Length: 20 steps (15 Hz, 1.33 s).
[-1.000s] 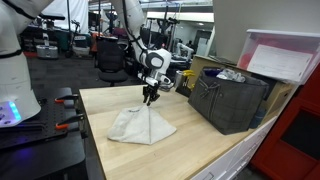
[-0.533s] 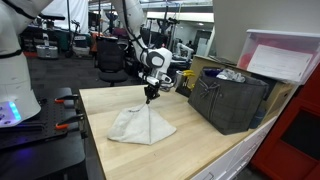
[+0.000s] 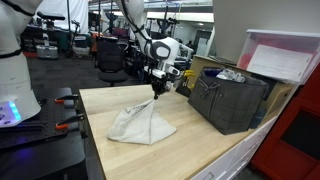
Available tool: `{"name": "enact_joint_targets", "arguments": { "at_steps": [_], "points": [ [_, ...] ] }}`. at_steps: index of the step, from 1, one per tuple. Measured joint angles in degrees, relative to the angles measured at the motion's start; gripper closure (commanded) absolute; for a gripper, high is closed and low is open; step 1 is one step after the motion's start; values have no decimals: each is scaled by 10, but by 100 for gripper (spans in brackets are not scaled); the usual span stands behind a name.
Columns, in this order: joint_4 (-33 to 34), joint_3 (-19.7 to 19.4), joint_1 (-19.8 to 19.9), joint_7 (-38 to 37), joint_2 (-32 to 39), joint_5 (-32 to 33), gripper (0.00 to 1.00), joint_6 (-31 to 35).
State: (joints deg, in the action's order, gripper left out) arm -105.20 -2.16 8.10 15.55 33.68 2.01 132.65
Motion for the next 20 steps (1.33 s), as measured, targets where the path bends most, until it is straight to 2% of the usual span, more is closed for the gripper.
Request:
{"name": "enact_joint_targets", "arguments": {
  "at_steps": [2,6,8,11,14,20],
  "points": [
    [-17,-21,4,-9,-24,4,100,0],
    [-54,-86,8,-87,-67,39,100,0],
    [-55,-112,11,-125,-73,57,100,-4],
    [-42,-130,14,-164,-69,79,100,-21],
    [1,-132,11,-200,-51,105,100,-59],
    [143,-136,10,-238,29,139,100,-127]
  ]
}}
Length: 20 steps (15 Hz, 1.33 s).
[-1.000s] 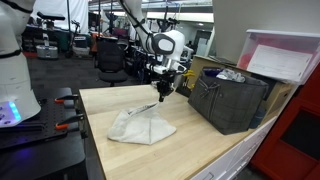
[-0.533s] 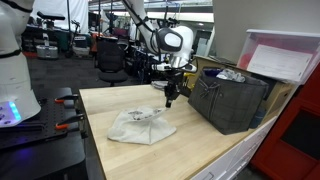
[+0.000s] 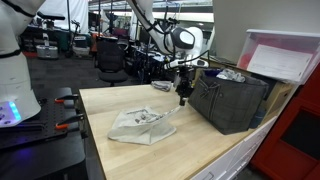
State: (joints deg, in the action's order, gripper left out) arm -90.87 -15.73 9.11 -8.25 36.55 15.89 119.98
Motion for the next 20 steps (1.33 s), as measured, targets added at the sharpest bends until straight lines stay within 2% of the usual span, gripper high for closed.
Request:
{"name": "enact_joint_targets", "arguments": {
  "at_steps": [4,9,13,16,20],
  "points": [
    [92,-22,1,-38,64,29,100,0],
    [197,-64,1,-120,139,55,100,-1],
    [262,-95,2,-172,188,62,100,-39],
    [281,-108,4,-218,206,61,100,-90],
    [263,-116,2,-288,210,57,100,-158]
  ]
}}
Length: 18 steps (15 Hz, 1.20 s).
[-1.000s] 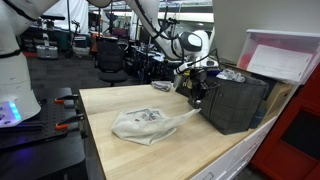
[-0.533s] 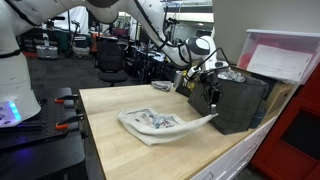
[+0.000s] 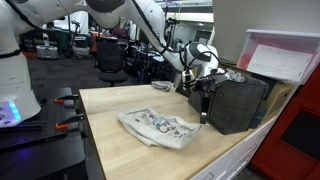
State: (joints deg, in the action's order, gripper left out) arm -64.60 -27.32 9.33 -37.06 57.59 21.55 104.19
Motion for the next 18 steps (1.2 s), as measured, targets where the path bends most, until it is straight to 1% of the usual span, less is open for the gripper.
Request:
{"name": "enact_joint_targets", "arguments": {
  "at_steps": [2,5,8,10,14,18],
  "points": [
    [-28,-1,-1,-38,-2,-11,100,-28],
    [-89,-9,2,-88,-12,-34,100,-46],
    [-159,-35,9,-122,-28,-49,100,-47],
    [-201,-48,24,-140,-41,-47,100,-48],
    [-255,-64,59,-151,-63,-47,100,-51],
    [-284,-72,77,-152,-80,-47,100,-65]
  ]
}}
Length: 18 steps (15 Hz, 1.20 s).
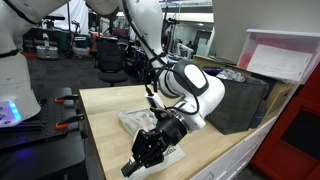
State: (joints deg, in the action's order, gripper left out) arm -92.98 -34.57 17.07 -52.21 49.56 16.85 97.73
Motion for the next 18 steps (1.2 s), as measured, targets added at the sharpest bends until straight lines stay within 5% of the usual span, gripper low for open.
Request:
{"name": "enact_joint_targets", "arguments": {
  "at_steps": [1,2,7,13,18],
  "points": [
    [-7,-2,2,0,-4,0,100,-3],
    [-14,-5,4,0,-9,0,74,-5],
    [-62,12,-6,11,-50,16,44,21],
    [-133,91,-90,12,-161,44,1,60],
    [-148,184,-102,27,-204,-19,0,112]
  ]
}}
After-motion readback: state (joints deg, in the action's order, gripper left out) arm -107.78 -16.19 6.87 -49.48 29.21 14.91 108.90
